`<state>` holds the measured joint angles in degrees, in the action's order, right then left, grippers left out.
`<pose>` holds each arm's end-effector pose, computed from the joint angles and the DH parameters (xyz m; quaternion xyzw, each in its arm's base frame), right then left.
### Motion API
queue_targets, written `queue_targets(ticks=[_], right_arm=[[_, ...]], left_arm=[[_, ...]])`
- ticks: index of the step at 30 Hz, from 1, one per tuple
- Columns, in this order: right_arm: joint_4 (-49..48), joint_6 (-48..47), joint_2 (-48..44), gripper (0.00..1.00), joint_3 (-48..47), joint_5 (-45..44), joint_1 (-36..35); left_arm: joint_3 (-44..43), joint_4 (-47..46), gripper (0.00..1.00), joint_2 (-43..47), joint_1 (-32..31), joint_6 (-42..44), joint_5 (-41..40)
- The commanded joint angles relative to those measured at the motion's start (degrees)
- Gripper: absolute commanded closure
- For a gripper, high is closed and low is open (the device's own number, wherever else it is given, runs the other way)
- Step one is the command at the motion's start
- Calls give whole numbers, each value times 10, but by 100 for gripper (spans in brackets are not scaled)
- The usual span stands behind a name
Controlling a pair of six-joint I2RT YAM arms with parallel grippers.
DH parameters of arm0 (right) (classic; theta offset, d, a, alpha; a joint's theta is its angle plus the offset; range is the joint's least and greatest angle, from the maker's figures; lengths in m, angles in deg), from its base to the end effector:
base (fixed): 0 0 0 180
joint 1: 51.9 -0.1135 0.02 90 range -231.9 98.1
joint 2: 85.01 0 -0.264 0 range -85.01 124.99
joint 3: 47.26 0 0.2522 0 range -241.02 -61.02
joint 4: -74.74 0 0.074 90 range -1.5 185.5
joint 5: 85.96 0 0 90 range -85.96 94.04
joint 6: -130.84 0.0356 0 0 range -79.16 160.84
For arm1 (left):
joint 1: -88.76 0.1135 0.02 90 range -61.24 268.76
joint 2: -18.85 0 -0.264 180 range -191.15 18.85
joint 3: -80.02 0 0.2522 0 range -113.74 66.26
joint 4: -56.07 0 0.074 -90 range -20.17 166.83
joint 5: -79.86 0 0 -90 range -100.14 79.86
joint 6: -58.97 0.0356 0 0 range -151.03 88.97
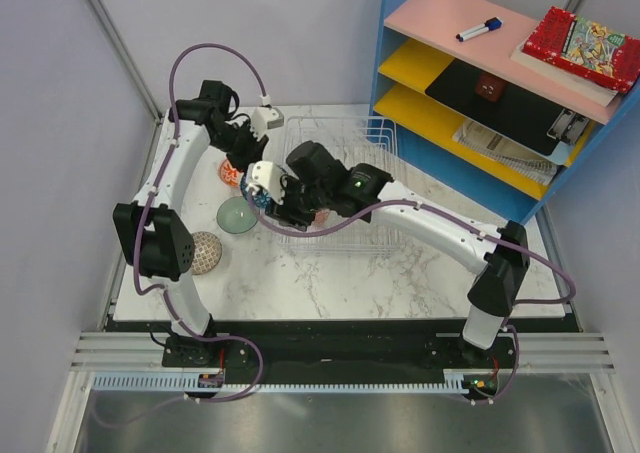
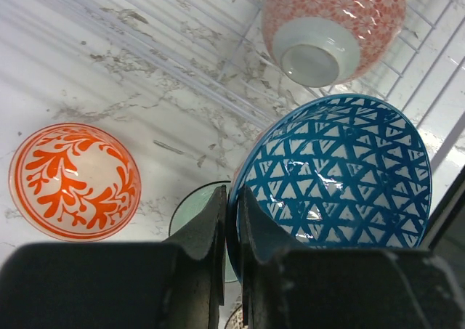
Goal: Load the bowls into the dish rack
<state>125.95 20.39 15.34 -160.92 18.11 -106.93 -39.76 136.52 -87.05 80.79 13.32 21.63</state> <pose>0.2213 0.3315 0.3646 -0.5883 0.6722 0.2346 0.3835 0.3724 -0.0711 0.3322 0.4651 0.8208 -0.1936 0.2692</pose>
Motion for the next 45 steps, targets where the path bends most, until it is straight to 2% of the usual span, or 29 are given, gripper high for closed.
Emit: queue_targets(ticks=[1, 8, 16, 27, 33, 34, 39, 41, 45], right_arm=[[69, -95, 25, 51, -43, -94, -36], [76, -123, 57, 51, -66, -156, -79], [82, -141, 89, 51, -94, -185, -95], [117, -169, 135, 62, -137, -208, -105], [140, -184, 160, 73, -173, -229, -116], [141, -186, 163, 78, -175, -232, -118], [148, -191, 172, 91, -182, -247, -123], [148, -193, 173, 100, -183, -248, -124], [151, -199, 174, 100, -184, -260, -129]], left_arm=[[-26, 45, 98, 35, -14, 30, 29], [-25, 77, 98, 35, -32, 44, 30], [-17, 92, 98, 44, -44, 52, 35], [-6, 94, 98, 53, -54, 57, 36], [-3, 96, 98, 54, -56, 60, 35], [-2, 96, 98, 54, -56, 58, 35], [2, 96, 98, 54, -57, 60, 35], [4, 96, 98, 55, -57, 63, 36], [2, 94, 98, 51, -57, 59, 35]])
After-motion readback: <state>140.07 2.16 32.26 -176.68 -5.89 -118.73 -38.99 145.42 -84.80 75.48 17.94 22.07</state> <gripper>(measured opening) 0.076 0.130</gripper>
